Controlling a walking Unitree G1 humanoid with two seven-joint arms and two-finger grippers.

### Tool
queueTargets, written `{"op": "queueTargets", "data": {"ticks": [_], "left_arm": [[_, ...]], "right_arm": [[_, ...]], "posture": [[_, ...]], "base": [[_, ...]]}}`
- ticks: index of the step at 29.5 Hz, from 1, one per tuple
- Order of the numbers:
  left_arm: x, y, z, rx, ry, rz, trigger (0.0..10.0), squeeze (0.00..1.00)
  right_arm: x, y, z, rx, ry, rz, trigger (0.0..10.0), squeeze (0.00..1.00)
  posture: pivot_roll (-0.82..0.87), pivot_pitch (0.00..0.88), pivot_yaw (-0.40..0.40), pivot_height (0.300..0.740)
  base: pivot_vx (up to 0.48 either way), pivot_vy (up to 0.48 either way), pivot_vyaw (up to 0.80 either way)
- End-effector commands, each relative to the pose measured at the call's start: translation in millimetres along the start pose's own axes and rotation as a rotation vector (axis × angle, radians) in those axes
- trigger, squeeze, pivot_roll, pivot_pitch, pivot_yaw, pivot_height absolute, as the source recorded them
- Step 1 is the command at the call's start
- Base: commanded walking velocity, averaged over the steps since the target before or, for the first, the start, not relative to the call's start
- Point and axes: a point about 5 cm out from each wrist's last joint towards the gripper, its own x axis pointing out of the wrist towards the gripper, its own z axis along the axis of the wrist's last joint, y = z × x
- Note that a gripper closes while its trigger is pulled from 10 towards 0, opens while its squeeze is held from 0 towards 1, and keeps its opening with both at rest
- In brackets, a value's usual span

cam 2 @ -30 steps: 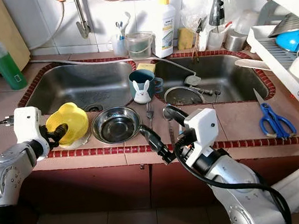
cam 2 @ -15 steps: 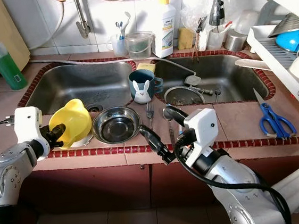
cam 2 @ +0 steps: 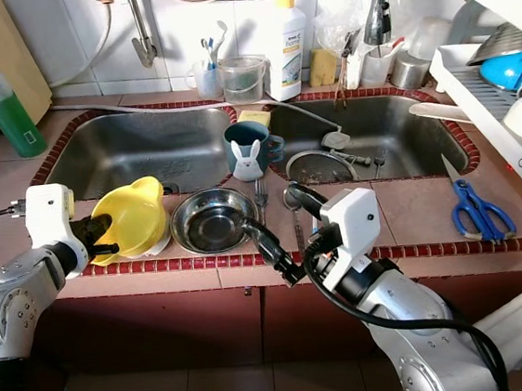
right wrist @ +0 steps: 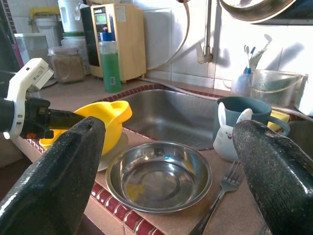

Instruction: Kitchen organization

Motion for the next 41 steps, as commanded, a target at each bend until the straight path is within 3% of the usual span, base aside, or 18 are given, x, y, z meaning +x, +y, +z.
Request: {"op": "queueTargets", "data": {"ticks": [1, 7, 13, 20, 21, 22, 27, 32, 35, 41], "left_arm": [[-1.9, 2.0, 1.2, -0.007, -0.012, 0.006, 0.0, 0.00], [-1.8, 0.6, 6.7, -0.042, -0.050, 0.003, 0.0, 0.00], [-8.2, -7.4, 30.0, -0.138, -0.193, -0.073, 0.0, 0.00], [-18.6, -16.3, 50.1, -0.156, -0.335, -0.124, 0.0, 0.00], [-20.4, -16.5, 52.4, -0.125, -0.359, -0.116, 0.0, 0.00], [-24.7, -18.4, 55.4, -0.090, -0.401, -0.117, 10.0, 0.00], [-32.0, -20.5, 53.7, -0.051, -0.473, -0.105, 10.0, 0.00], [-44.7, -29.7, 46.5, 0.110, -0.643, -0.071, 10.0, 0.00], [-45.3, -32.1, 39.7, 0.064, -0.648, -0.101, 10.0, 0.00], [-47.1, -40.2, 35.7, 0.062, -0.703, -0.137, 10.0, 0.00]], "right_arm": [[2.6, 1.5, 2.7, -0.006, -0.011, 0.014, 10.0, 0.00], [2.9, 0.5, 3.7, -0.004, -0.021, 0.001, 10.0, 0.00], [3.5, -2.0, 6.3, 0.005, -0.046, -0.028, 10.0, 0.00], [5.3, -7.8, 8.7, 0.010, -0.071, -0.073, 10.0, 0.00], [5.5, -9.6, 9.2, 0.003, -0.076, -0.088, 10.0, 0.00], [5.8, -14.3, 10.4, 0.007, -0.087, -0.123, 10.0, 0.00], [6.9, -23.3, 11.8, 0.005, -0.108, -0.198, 10.0, 0.00], [8.3, -36.0, 12.2, -0.026, -0.131, -0.312, 10.0, 0.00], [8.5, -39.5, 12.4, -0.057, -0.134, -0.342, 10.0, 0.00], [8.0, -41.7, 8.6, -0.101, -0.121, -0.355, 10.0, 0.00]], "posture": [[-0.05, 0.000, 0.006, 0.740], [-0.05, 0.000, 0.010, 0.740], [-0.05, 0.002, 0.007, 0.740], [-0.04, 0.010, 0.003, 0.740], [-0.04, 0.011, 0.003, 0.740], [-0.03, 0.015, 0.000, 0.740], [-0.03, 0.017, -0.006, 0.740], [-0.02, 0.005, -0.015, 0.740], [-0.02, 0.005, -0.020, 0.740], [-0.02, 0.000, -0.023, 0.740]], "base": [[0.000, 0.000, 0.00], [0.000, 0.000, 0.00], [0.000, 0.000, 0.00], [0.000, 0.000, 0.00], [0.000, 0.000, 0.00], [0.000, 0.000, 0.00], [0.000, 0.000, 0.00], [0.000, 0.000, 0.00], [0.000, 0.000, 0.00], [0.000, 0.000, 0.00]]}}
